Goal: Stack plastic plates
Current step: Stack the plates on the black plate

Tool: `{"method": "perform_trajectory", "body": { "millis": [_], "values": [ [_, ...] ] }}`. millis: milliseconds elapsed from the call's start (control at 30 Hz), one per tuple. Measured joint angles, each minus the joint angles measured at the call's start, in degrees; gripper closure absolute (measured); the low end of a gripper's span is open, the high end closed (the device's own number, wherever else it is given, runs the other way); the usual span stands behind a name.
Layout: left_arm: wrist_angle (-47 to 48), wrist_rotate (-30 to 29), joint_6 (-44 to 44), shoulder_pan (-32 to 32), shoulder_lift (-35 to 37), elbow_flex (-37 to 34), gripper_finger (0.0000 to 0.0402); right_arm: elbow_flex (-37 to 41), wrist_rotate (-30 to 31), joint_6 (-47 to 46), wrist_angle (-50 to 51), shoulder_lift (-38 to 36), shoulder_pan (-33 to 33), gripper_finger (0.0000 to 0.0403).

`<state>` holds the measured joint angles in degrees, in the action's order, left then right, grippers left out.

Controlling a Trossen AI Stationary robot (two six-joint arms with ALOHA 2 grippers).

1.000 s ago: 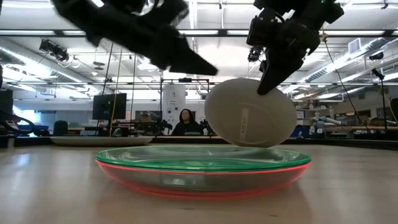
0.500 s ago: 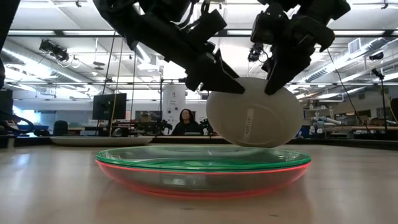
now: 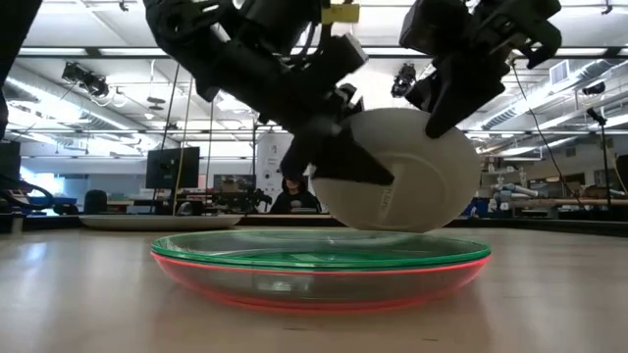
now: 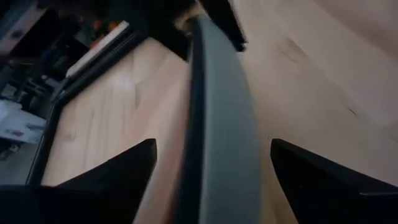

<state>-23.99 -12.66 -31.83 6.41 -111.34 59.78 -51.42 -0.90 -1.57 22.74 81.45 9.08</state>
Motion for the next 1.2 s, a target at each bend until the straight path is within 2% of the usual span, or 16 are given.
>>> {"method": "perform_trajectory", "body": {
  "millis": [100,233,367,467,567,767,967,1100,1200],
  "values": [
    [0.1,-2.6,-0.4,0.4,-1.0,0.0,0.0091,0.0,0.2,1.2,-0.4,0.1,0.0,0.0337],
    [0.4,-10.8,-1.7,1.2,-0.8,0.0,0.0129,0.0,0.3,1.9,-0.6,0.1,-0.1,0.0337],
    [0.1,-17.2,-5.8,2.3,-0.6,0.0,0.0211,-0.1,-1.1,2.3,-1.0,0.0,-0.2,0.0335],
    [0.4,-18.0,-8.0,2.5,-0.6,0.0,0.0277,-0.2,0.7,1.9,-1.0,0.0,-0.1,0.0322],
    [0.8,-20.9,-8.7,2.5,-0.6,-0.1,0.0278,-0.2,5.0,0.9,-0.9,0.0,-0.1,0.0297],
    [2.4,-32.6,-12.1,5.8,-0.4,-0.1,0.0281,-0.4,11.9,-0.7,-0.9,-0.2,0.2,0.0213],
    [7.6,-38.7,-13.5,12.1,-0.3,0.0,0.0281,-9.3,16.8,-1.9,12.8,-1.0,2.6,0.0138],
    [11.3,-44.3,-9.8,15.3,0.0,0.0,0.0279,-15.5,24.1,-2.9,17.1,-0.9,5.3,0.0119],
    [19.6,-46.8,-2.2,16.7,1.8,1.4,0.0277,-17.7,28.4,-0.8,17.0,-0.9,6.8,0.0121]
  ]
}}
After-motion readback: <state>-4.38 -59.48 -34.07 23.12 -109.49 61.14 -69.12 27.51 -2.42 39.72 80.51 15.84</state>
